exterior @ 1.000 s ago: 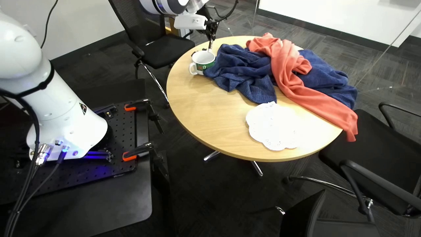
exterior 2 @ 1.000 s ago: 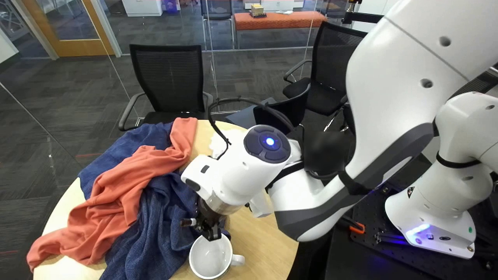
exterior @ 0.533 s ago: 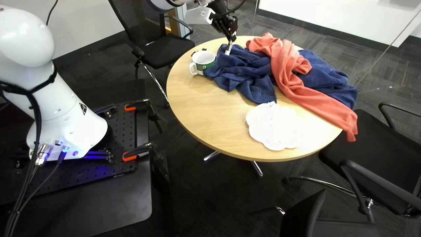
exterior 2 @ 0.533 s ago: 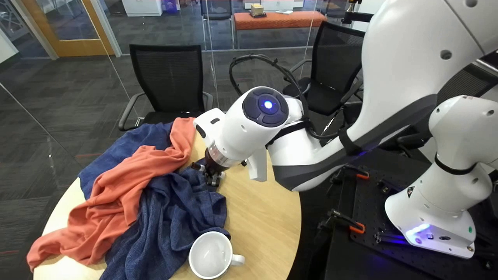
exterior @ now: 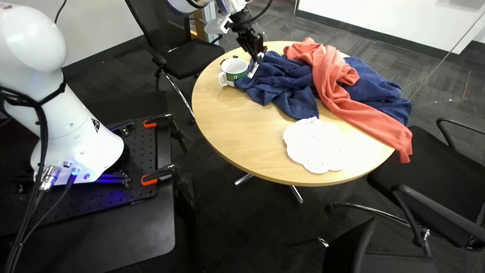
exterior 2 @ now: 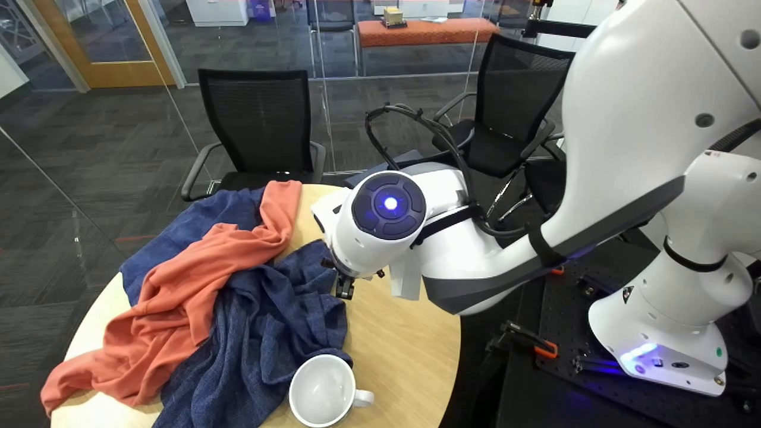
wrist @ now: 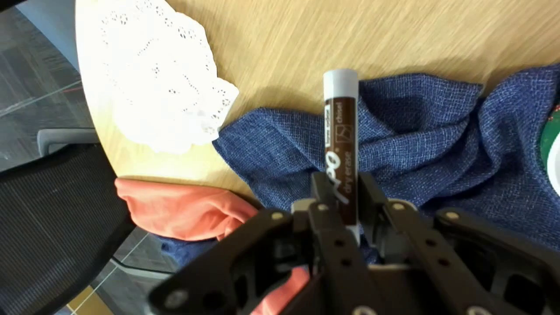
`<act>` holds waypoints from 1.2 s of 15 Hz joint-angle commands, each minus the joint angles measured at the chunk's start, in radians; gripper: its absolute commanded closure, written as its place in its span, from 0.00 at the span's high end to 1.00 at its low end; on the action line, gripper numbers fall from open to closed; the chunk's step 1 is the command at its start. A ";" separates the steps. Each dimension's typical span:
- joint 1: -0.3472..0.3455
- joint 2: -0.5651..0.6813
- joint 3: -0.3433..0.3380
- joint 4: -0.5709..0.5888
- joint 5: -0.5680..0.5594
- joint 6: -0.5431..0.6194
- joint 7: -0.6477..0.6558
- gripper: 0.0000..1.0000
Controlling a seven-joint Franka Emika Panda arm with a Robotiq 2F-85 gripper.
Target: Remove the black marker from the white and green mug and put it on the table
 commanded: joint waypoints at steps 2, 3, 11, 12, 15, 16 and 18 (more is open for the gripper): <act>-0.041 -0.031 0.057 -0.003 -0.040 -0.060 0.065 0.05; -0.050 -0.033 0.069 -0.005 -0.043 -0.062 0.072 0.05; -0.225 -0.058 0.233 -0.022 0.001 -0.033 0.002 0.05; -0.270 -0.058 0.278 -0.020 0.015 -0.039 -0.009 0.05; -0.433 -0.055 0.432 -0.008 0.052 -0.057 -0.047 0.05; -0.478 -0.051 0.473 -0.003 0.057 -0.062 -0.050 0.05; -0.563 -0.040 0.551 0.009 0.063 -0.078 -0.066 0.05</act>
